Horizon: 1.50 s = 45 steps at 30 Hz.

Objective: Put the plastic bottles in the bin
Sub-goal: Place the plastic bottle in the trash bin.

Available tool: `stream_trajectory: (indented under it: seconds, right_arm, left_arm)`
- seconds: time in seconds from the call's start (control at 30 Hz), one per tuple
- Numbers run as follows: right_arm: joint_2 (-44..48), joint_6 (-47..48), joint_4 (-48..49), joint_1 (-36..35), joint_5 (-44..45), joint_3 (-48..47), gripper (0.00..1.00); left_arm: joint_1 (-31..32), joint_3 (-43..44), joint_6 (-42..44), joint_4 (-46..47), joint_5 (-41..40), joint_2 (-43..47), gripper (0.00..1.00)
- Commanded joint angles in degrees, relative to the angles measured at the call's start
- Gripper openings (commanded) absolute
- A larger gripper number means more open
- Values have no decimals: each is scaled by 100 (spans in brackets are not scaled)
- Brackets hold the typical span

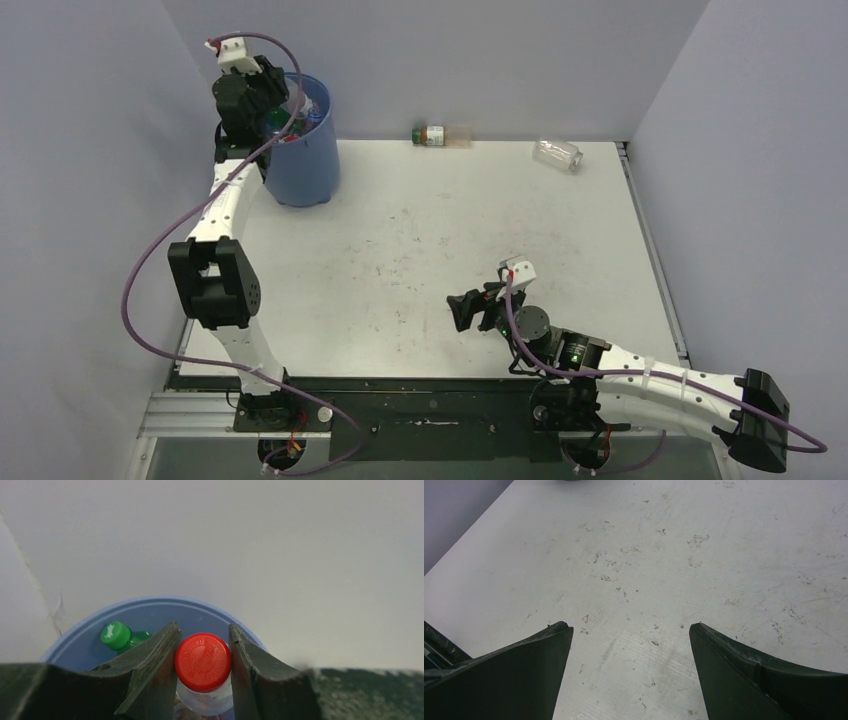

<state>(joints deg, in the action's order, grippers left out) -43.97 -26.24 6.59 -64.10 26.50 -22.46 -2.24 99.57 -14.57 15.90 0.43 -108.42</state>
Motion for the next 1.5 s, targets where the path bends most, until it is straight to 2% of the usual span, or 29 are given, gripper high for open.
stream_trajectory:
  seconds: [0.0,0.1,0.23,0.33,0.53,0.8,1.2,1.27,1.3,1.47]
  right_arm:
    - [152,-30,113,44,-31,-134,90]
    - [154,-39,133,39,-103,-145,90]
    - [128,-48,163,38,-181,-143,90]
    - [78,-48,175,39,-254,-168,90]
    - [118,-39,132,38,-308,-181,90]
    - [391,-39,-46,38,-170,-114,90]
    - [499,-17,-147,37,-120,-83,89]
    - [501,-19,-149,37,-118,-83,90]
    - [499,-21,-157,37,-113,-83,90]
    - [495,-21,-136,37,-121,-92,90]
  left_arm:
    - [39,20,411,235,-541,1051,0]
    - [39,-24,658,-140,-758,1370,0]
    - [23,48,764,-1162,-742,1593,0]
    - [13,244,780,-2127,-508,1497,0]
    - [50,538,600,-2929,-130,1078,0]
    - [159,55,446,-2636,87,748,0]
    - [128,-686,338,-2175,-100,421,0]
    - [95,-786,288,-2078,-152,472,5]
    - [89,-804,254,-2048,-220,517,11]
    - [70,-763,236,-1956,-625,856,46]
